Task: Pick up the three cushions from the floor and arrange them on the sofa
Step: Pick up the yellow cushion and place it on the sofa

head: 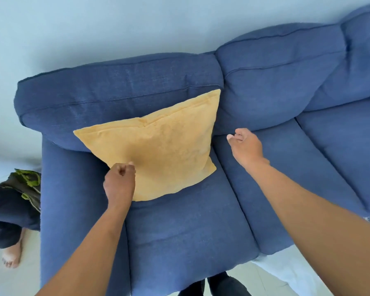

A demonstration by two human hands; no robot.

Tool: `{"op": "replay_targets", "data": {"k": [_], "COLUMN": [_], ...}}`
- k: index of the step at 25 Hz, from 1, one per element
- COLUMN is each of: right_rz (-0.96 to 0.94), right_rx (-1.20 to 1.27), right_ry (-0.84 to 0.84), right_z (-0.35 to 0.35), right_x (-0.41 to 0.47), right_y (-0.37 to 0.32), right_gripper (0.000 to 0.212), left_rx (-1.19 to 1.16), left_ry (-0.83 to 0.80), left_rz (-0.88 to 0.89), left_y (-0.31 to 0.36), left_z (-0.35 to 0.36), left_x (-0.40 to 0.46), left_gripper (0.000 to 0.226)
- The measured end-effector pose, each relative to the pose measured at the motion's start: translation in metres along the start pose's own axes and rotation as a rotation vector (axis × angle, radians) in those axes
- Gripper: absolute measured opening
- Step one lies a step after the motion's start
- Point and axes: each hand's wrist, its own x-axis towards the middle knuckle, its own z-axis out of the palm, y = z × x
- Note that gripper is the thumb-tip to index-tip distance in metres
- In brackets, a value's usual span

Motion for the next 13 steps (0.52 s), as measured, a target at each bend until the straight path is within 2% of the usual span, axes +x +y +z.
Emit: {"op": "replay_targets", "data": {"k": [2, 6, 8, 13], "right_rz": [0.003, 0.045, 0.092, 0.253], "right_rx": [-0.070, -0.311, -0.403, -0.374], "right_ry": [0.032, 0.097, 0.102, 0.190], "right_z": [-0.020, -0.070, -0.094, -0.158], "right_x": [-0.023, -0.069, -0.092, -0.170], "right_y": [0.027, 0.095, 0.127, 0.223], "right_gripper": [0.051, 0.057, 0.063, 0.071], "left_rx": [0.108, 0.359, 0.494, 0.725], "left_ry": [-0.170, -0.476, -0.592, -0.831], "left_rz": [0.152, 0.502, 0.639, 0.858], "left_y": [0.009, 0.044, 0.059, 0.067], "left_z": [0.032, 0.104, 0.137, 0.214], "left_x": [-0.034, -0.102, -0.137, -0.241], "left_gripper": [0.015, 0.047, 0.056, 0.074]}}
